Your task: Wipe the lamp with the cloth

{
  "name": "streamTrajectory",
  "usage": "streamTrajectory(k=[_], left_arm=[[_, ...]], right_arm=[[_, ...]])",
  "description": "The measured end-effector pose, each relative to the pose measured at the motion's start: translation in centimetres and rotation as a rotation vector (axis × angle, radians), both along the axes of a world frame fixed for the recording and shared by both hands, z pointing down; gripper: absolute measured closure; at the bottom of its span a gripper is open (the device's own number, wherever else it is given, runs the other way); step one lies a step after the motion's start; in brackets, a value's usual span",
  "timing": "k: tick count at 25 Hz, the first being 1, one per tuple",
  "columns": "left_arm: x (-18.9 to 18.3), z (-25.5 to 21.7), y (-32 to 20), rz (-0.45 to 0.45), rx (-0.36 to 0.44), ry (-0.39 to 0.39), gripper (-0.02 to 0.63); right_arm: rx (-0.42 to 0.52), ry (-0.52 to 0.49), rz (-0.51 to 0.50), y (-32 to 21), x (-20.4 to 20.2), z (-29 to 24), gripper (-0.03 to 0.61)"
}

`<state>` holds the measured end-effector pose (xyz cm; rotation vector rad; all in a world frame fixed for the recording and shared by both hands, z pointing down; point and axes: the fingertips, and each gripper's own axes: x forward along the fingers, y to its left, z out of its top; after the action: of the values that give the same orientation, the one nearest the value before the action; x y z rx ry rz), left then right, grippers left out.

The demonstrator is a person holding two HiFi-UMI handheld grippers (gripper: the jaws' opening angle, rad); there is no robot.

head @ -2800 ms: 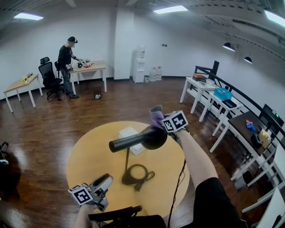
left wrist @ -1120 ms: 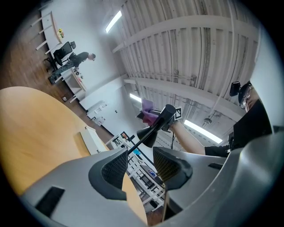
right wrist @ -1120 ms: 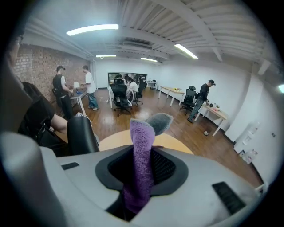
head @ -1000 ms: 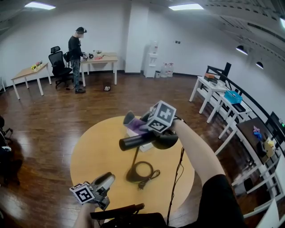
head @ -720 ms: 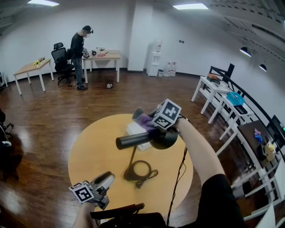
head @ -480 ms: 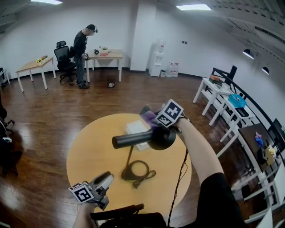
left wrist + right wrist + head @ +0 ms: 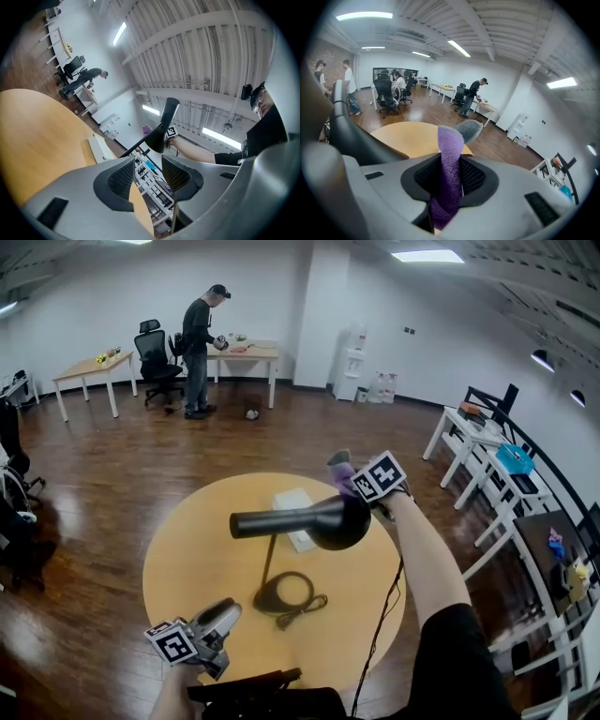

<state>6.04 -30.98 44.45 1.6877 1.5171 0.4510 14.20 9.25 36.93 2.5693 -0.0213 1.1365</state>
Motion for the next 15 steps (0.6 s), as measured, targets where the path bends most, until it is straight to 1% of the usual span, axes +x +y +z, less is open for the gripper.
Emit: streamTrajectory(k=[2, 4, 6, 7, 8, 9, 10, 12, 13, 14, 15], left_arm=[[-0.5, 0.2, -0.1, 0.009, 0.013, 0.001, 0.439], [-0.7, 0.2, -0.2, 0.020, 0.020, 0.004, 0.439], [-0.7, 0.2, -0.4, 0.035, 0.021, 0.003, 0.439], [-0.6, 0.2, -0.4, 0.047, 0.021, 0.003, 0.439], [-0.5, 0.1, -0.3, 0.062, 0.022, 0.002, 0.439], [-0.4, 0.1, -0.3, 0.079, 0.024, 0.000, 0.439], [-0.2, 0.2, -0.2, 0.098, 0.027, -0.003, 0.439], [0.3, 0.4, -0.4, 0.135, 0.034, -0.011, 0.439], [0.7, 0.6, -0.5, 0.154, 0.038, -0.014, 0.439], [1.0, 0.8, -0.5, 0.172, 0.040, -0.016, 0.439], [1.2, 0.9, -0.3, 0.191, 0.043, -0.016, 0.439]], right_arm=[[0.006, 0.020, 0.055, 1.3, -1.0, 0.3, 0.477], [0.010, 0.013, 0.105, 2.4, -2.5, 1.1, 0.479], [-0.029, -0.001, 0.161, 3.7, -4.4, 1.9, 0.478], [-0.057, 0.014, 0.201, 4.4, -5.4, 1.8, 0.479], [-0.079, 0.051, 0.246, 4.9, -6.5, 1.3, 0.479], [-0.086, 0.111, 0.291, 5.2, -7.6, 0.4, 0.479], [-0.078, 0.191, 0.329, 5.0, -8.9, -0.9, 0.479], [-0.030, 0.386, 0.362, 3.2, -11.3, -3.9, 0.479], [0.007, 0.482, 0.350, 1.5, -12.4, -5.3, 0.479], [0.048, 0.559, 0.316, -0.6, -13.3, -6.4, 0.479], [0.091, 0.614, 0.264, -3.0, -14.1, -7.1, 0.479]])
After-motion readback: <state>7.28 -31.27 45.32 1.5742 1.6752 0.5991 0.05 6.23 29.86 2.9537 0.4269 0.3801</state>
